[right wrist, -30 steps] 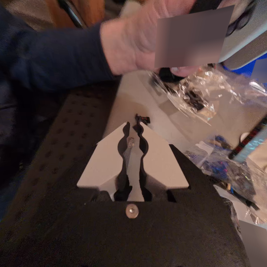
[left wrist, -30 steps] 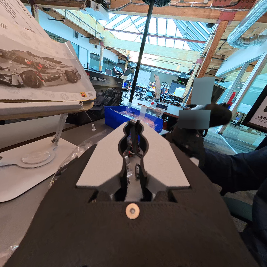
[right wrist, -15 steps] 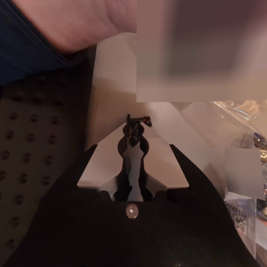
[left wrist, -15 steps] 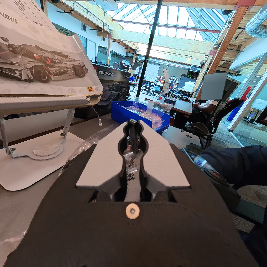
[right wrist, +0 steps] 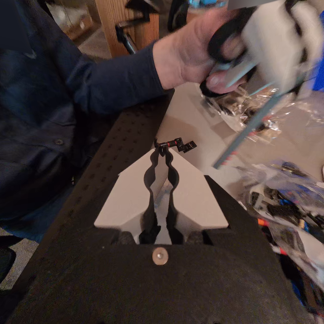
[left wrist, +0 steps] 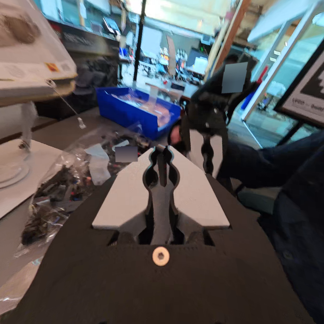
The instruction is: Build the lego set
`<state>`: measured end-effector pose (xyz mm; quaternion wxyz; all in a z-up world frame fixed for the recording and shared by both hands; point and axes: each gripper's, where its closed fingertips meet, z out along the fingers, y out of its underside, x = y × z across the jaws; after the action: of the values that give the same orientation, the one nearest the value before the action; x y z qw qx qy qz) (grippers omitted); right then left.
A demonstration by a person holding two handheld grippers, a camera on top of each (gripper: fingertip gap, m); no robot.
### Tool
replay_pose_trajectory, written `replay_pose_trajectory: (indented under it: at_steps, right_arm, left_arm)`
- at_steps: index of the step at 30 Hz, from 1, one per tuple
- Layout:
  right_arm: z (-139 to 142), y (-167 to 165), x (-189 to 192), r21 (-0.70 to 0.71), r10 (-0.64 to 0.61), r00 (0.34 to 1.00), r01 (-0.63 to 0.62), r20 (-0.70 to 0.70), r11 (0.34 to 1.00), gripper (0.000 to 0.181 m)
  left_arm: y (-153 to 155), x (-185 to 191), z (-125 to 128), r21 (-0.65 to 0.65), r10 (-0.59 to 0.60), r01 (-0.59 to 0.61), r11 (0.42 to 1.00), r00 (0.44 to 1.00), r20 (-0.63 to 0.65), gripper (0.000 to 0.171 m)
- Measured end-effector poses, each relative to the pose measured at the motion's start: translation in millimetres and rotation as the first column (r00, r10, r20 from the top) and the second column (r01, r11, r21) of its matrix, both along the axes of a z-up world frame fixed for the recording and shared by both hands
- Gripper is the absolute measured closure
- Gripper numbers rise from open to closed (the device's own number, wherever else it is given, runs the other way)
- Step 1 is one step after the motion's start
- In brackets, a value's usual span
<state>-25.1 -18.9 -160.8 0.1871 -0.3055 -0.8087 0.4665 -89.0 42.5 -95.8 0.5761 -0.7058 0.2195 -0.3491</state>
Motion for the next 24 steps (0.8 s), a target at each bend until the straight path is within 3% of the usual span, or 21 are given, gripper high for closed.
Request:
replay_pose_trajectory:
  at_steps: [4, 6, 10, 12, 17, 20, 24]
  right_arm:
    - [9, 31, 19, -0.011, -0.072, 0.997, 0.072, -0.039, 0.997, 0.176]
    - [4, 37, 21, -0.003, -0.096, 0.995, 0.096, -0.028, 0.995, 0.176]
    - [-3, 40, 22, 0.023, -0.097, 0.995, 0.097, -0.010, 0.995, 0.176]
    - [0, 40, 25, 0.018, -0.090, 0.996, 0.090, -0.025, 0.996, 0.176]
    - [9, 42, 34, -0.019, -0.079, 0.995, 0.078, -0.057, 0.997, 0.176]
    - [8, 41, 36, -0.038, -0.064, 0.997, 0.062, -0.045, 0.997, 0.176]
    - [15, 39, 40, -0.116, -0.031, 0.999, 0.026, -0.043, 0.993, 0.176]
  left_arm:
    - [-9, 33, -34, -0.104, -0.148, 0.131, 0.986, 0.973, -0.177, 0.164]
    - [-5, 41, -54, -0.160, -0.161, 0.121, 0.980, 0.950, -0.267, 0.164]
    - [-1, 58, -96, -0.220, -0.209, 0.110, 0.969, 0.841, -0.499, 0.164]
    - [-7, 76, -105, -0.248, -0.286, 0.178, 0.952, 0.806, -0.519, 0.163]
    - [-2, 81, -127, -0.285, -0.292, 0.146, 0.948, 0.758, -0.584, 0.159]
    - [3, 83, -123, -0.255, -0.266, 0.138, 0.957, 0.767, -0.584, 0.145]
    - [8, 90, -80, -0.023, -0.141, 0.155, 0.988, 0.818, -0.558, 0.140]
